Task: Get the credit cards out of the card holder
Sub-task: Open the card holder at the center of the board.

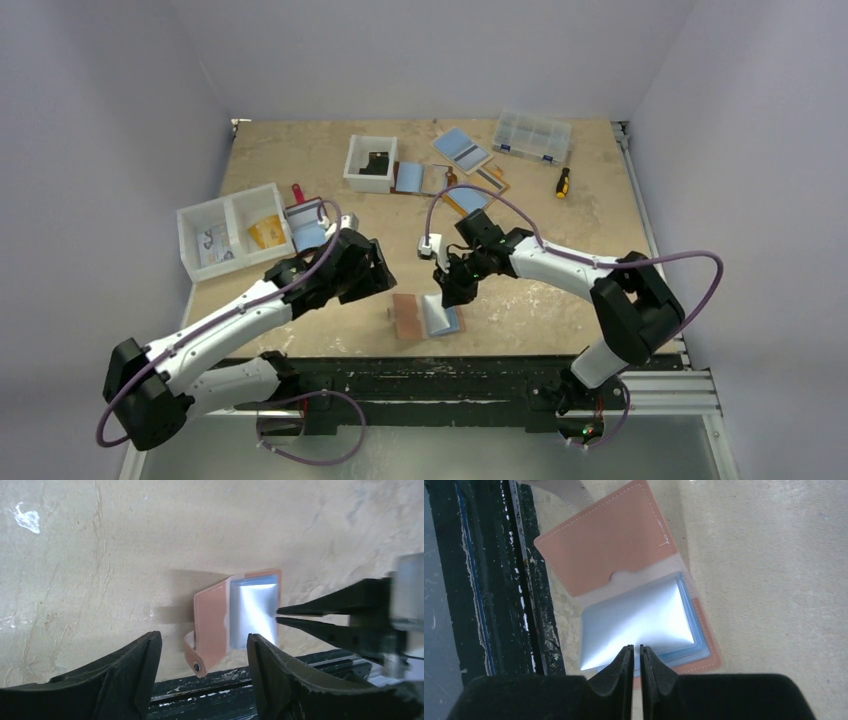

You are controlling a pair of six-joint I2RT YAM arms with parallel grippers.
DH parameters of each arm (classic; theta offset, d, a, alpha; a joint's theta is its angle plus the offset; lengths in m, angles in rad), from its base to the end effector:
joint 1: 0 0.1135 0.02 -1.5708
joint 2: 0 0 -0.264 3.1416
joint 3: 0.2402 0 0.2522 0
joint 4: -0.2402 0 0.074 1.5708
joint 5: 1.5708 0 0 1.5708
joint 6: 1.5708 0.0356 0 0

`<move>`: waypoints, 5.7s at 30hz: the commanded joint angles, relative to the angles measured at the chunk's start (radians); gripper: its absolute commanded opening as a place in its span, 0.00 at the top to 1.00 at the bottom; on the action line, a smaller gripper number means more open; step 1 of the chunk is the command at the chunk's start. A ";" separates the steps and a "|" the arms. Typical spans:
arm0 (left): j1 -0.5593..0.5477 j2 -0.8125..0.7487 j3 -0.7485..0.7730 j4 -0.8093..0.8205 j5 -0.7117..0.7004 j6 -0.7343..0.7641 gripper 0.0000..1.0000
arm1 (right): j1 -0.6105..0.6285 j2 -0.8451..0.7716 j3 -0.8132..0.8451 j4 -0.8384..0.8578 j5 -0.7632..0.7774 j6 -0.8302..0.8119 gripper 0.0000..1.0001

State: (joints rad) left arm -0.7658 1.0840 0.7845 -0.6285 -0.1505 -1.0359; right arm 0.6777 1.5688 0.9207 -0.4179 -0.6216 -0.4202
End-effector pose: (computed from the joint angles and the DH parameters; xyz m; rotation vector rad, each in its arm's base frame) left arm 0.1578 -0.1443 0.2445 -0.4106 2.5418 -0.5513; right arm 0.2213 0.2047 0.1874 -1.5286 2.0896 0.9074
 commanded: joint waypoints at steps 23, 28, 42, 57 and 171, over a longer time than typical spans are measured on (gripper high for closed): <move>0.003 -0.388 -0.148 0.415 0.088 0.094 0.17 | -0.298 -0.276 0.262 -0.460 -0.267 -0.357 0.50; 0.003 -0.398 -0.191 0.466 -0.058 -0.045 0.01 | -0.418 -0.370 0.236 -0.441 -0.240 -0.323 0.33; -0.077 -0.204 -0.053 0.331 0.163 0.135 0.07 | -0.578 -0.474 0.129 -0.367 -0.324 -0.213 0.15; -0.511 0.180 0.263 0.053 -0.314 0.111 0.08 | -0.623 -0.419 0.115 -0.352 -0.376 -0.085 0.01; -0.272 0.192 -0.205 0.476 -0.079 -0.259 0.79 | -0.177 -0.150 0.081 -0.251 -0.191 -0.373 0.01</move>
State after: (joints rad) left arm -1.0519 1.3178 0.5964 -0.1982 -0.2340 -1.2644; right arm 0.4759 1.4456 0.9989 -0.6914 -0.8257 -0.6205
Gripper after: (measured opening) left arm 0.233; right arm 0.987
